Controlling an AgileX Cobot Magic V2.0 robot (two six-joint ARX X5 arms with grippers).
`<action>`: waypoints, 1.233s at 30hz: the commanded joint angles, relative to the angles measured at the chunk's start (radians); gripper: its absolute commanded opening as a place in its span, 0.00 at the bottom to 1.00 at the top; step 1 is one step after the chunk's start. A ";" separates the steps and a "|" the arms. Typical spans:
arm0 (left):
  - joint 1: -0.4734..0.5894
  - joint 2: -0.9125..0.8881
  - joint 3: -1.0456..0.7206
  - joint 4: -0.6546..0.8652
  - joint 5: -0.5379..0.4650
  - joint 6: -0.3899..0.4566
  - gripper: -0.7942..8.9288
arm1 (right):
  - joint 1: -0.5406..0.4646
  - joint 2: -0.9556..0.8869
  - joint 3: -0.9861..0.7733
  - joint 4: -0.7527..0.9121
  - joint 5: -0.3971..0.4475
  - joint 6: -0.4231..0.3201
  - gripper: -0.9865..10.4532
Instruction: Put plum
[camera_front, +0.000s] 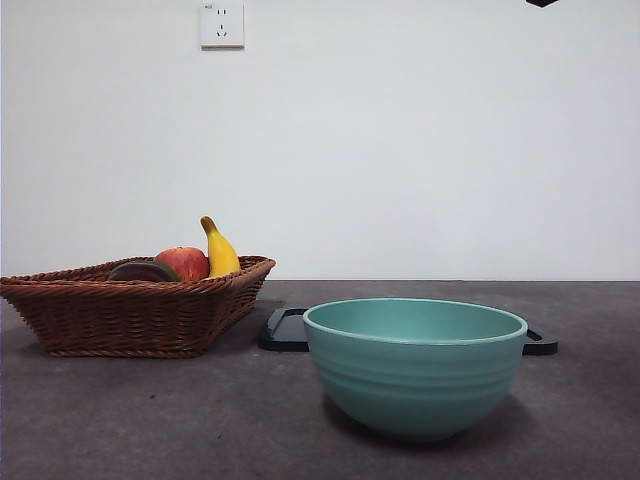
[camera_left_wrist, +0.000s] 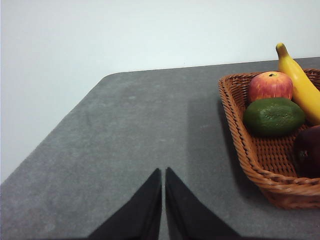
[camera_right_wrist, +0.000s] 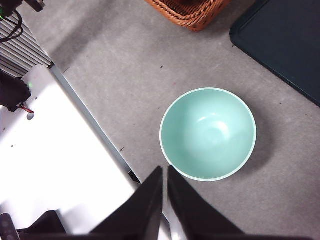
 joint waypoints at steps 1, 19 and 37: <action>0.003 -0.019 -0.022 0.000 -0.005 -0.002 0.09 | 0.006 0.006 0.013 0.009 -0.001 -0.015 0.09; 0.003 -0.019 -0.021 -0.093 -0.008 -0.005 0.09 | 0.006 0.006 0.013 0.010 -0.001 -0.015 0.09; 0.003 -0.019 -0.021 -0.093 -0.008 -0.005 0.09 | 0.006 0.006 0.013 0.010 -0.001 -0.015 0.09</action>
